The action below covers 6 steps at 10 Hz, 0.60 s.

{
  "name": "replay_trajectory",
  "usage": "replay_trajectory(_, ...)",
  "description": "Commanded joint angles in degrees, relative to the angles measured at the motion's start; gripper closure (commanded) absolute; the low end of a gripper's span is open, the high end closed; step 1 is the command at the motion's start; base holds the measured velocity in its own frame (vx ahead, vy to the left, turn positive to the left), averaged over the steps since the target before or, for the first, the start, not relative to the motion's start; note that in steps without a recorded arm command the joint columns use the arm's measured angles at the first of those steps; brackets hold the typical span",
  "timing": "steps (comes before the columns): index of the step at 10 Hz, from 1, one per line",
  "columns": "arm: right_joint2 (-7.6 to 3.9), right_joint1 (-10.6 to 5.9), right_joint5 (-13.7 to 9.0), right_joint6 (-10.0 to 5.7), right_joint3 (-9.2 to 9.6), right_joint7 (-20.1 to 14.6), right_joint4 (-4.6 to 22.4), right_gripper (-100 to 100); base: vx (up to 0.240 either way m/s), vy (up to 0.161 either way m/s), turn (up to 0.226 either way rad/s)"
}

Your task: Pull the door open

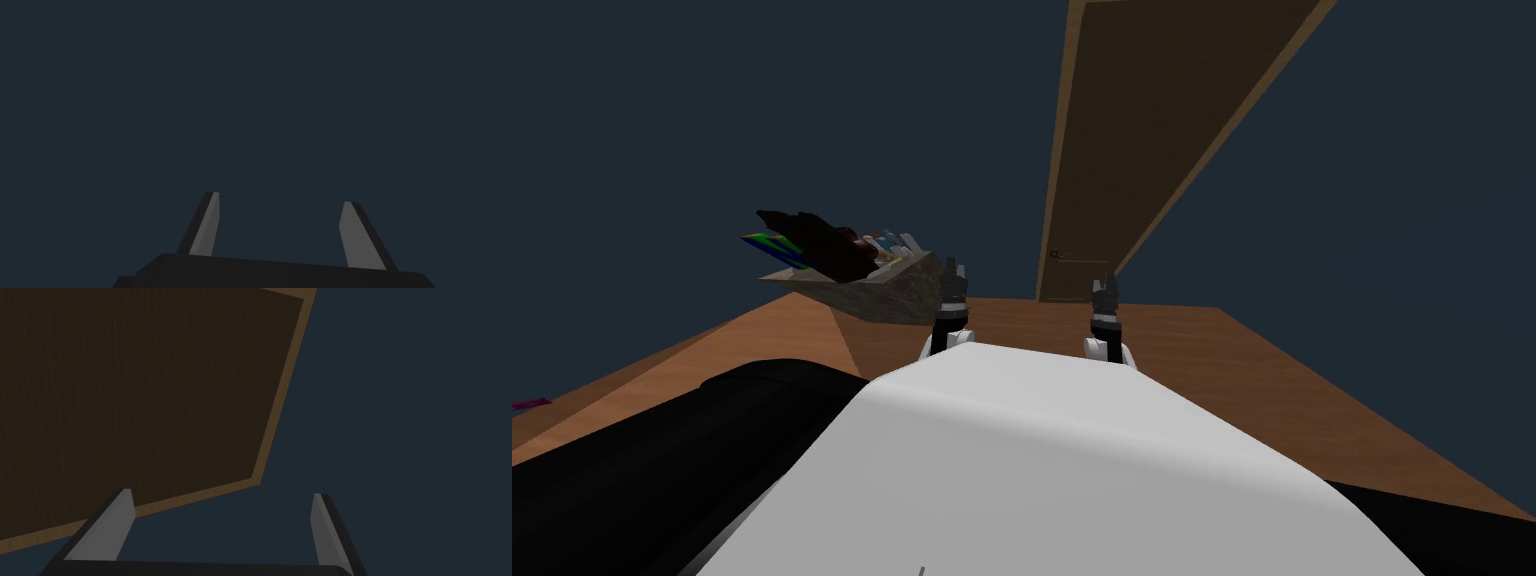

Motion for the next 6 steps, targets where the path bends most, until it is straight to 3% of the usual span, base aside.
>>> replay_trajectory(1, -0.75, -0.9, -0.36, -0.38, -0.47, -0.3, 2.63, -100, 0.106, -0.001, 0.04)
replay_trajectory(3, -1.02, -1.7, -0.48, -0.53, -0.66, -0.33, 4.42, -100, 0.081, 0.003, 0.03)
replay_trajectory(6, -1.78, -4.23, -0.88, -1.02, -1.25, -0.44, 9.54, -100, 0.074, -0.002, 0.041)
